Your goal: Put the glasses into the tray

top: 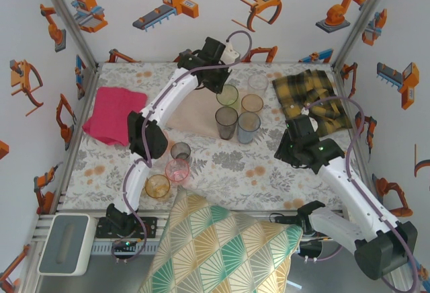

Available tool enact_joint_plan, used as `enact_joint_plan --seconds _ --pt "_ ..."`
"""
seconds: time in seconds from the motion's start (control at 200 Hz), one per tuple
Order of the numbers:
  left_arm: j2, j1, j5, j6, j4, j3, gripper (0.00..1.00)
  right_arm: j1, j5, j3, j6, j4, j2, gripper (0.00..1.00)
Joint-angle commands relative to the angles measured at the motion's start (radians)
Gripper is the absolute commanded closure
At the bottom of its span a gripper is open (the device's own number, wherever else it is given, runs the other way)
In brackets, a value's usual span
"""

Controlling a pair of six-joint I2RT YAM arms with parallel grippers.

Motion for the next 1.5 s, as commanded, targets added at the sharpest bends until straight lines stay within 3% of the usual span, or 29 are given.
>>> enact_joint_plan --seconds 0.0,1.016,1.497 --pt "0.006 -0.004 0.01 -0.01 0.001 0.034 0.9 -0.007 0.005 -0.01 0.015 0.006 -0.015 0.61" --pt "0.062 -0.014 0.019 0.001 0.01 0.063 0.84 -0.008 -0.003 -0.013 0.016 0.014 -0.005 0.61" --pt "0.079 -0.015 0.014 0.01 0.015 0.068 0.74 -0.007 -0.002 -0.006 0.013 0.007 -0.007 0.61"
